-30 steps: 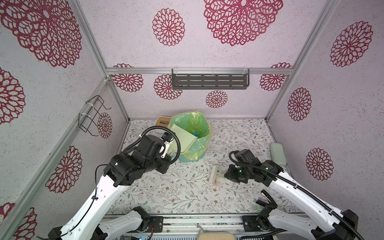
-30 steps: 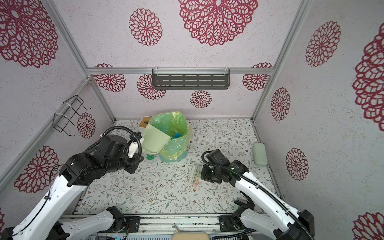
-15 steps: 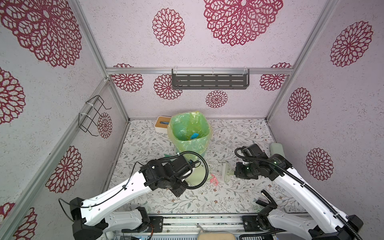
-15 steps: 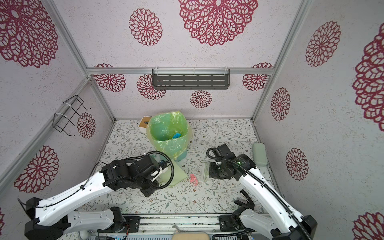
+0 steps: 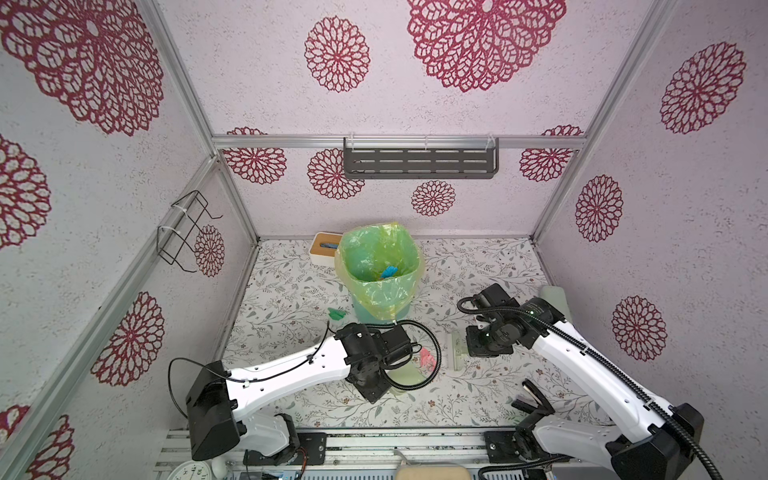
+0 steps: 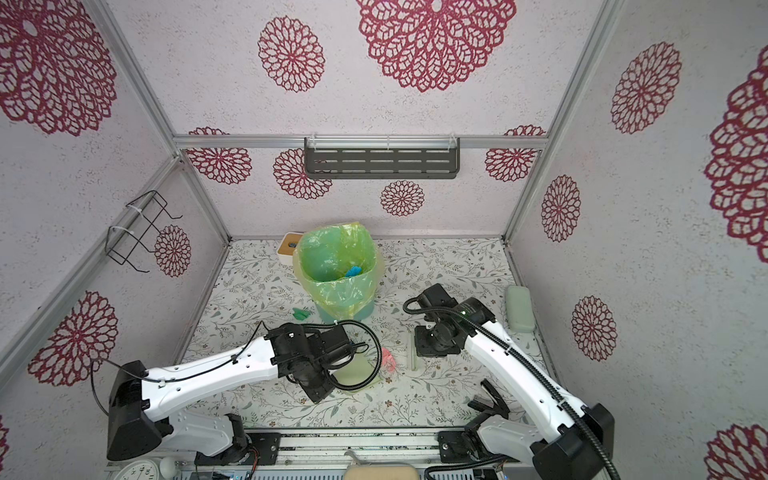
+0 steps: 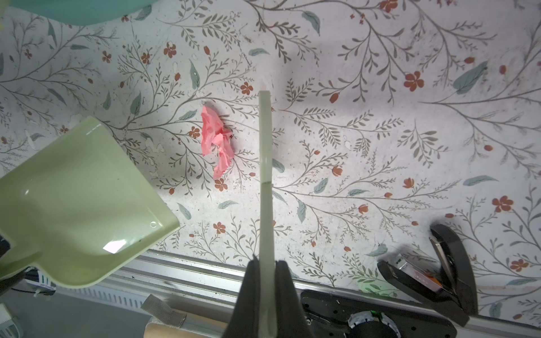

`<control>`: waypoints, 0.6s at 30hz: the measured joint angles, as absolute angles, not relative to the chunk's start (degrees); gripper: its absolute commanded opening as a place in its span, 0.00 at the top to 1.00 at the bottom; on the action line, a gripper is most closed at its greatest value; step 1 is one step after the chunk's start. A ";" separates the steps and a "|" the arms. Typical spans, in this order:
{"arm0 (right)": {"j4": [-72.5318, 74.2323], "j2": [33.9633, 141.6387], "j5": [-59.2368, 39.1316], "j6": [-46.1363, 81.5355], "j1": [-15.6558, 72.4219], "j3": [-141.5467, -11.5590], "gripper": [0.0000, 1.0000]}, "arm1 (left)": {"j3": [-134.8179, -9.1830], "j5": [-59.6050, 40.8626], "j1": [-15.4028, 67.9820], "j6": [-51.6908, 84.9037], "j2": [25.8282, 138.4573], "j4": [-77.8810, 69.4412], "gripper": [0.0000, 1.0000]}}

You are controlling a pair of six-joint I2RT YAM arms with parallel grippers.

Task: Sweep away the paper scraps from the table
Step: 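Set the dustpan beside the pink scrap with left while right draws brush back, then sweep the pink scrap into the dustpan with the right gripper's brush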

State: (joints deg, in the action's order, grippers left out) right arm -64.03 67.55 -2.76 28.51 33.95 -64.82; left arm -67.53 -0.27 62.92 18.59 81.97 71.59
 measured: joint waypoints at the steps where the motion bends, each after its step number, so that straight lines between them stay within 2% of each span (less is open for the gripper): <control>1: -64.05 67.83 -2.74 28.34 34.02 -65.04 1.00 | -67.53 -0.56 62.92 18.48 82.63 71.55 0.92; 18: -65.28 76.23 -1.08 23.38 35.81 -71.29 1.00 | -67.51 -3.29 61.71 16.82 89.25 67.24 0.92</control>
